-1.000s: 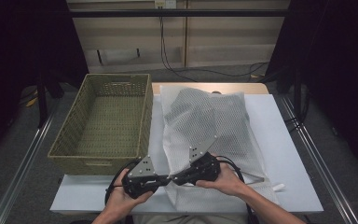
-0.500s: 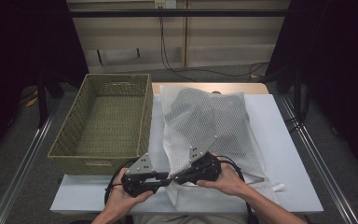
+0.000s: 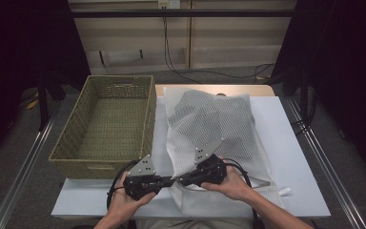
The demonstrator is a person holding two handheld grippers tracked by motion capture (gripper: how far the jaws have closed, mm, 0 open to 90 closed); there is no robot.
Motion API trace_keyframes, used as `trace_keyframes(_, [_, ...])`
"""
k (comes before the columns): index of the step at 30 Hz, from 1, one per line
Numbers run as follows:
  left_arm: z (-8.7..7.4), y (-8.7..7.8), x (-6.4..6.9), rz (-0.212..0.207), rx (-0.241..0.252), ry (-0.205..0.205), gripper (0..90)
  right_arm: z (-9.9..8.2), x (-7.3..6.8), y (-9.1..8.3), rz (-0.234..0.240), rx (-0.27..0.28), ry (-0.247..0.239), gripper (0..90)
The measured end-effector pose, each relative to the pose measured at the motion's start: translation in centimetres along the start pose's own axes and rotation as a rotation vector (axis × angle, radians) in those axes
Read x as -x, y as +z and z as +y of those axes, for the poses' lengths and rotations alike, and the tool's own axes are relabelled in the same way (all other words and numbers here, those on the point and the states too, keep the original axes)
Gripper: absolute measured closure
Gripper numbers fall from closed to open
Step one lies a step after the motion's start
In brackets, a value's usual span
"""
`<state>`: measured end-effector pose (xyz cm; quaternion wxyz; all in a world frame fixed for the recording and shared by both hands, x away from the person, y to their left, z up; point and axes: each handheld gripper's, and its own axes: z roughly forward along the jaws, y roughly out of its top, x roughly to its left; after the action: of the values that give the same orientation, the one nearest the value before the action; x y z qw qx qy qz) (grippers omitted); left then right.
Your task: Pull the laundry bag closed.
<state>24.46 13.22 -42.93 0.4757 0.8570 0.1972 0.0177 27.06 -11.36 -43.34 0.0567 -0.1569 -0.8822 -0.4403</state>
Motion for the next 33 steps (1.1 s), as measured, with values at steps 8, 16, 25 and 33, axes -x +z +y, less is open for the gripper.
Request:
trace_keyframes(8, [-0.08, -0.13, -0.10, 0.009, 0.019, -0.011, 87.7, 0.03, -0.02, -0.14, -0.026, 0.001, 0.005, 87.2])
trace_keyframes(16, [-0.17, -0.19, 0.02, 0.031, 0.033, -0.012, 87.8, 0.14, -0.27, -0.53, -0.050, -0.002, 0.006, 87.2])
trace_keyframes(25, [-0.04, -0.45, 0.09, 0.027, 0.045, -0.008, 87.8, 0.10, -0.65, -0.77, -0.068, 0.002, 0.014, 87.2])
trace_keyframes(33, [-0.21, -0.60, -0.17, 0.026, 0.045, -0.023, 87.8, -0.67, -0.67, -0.83, -0.093, -0.031, 0.036, 87.2])
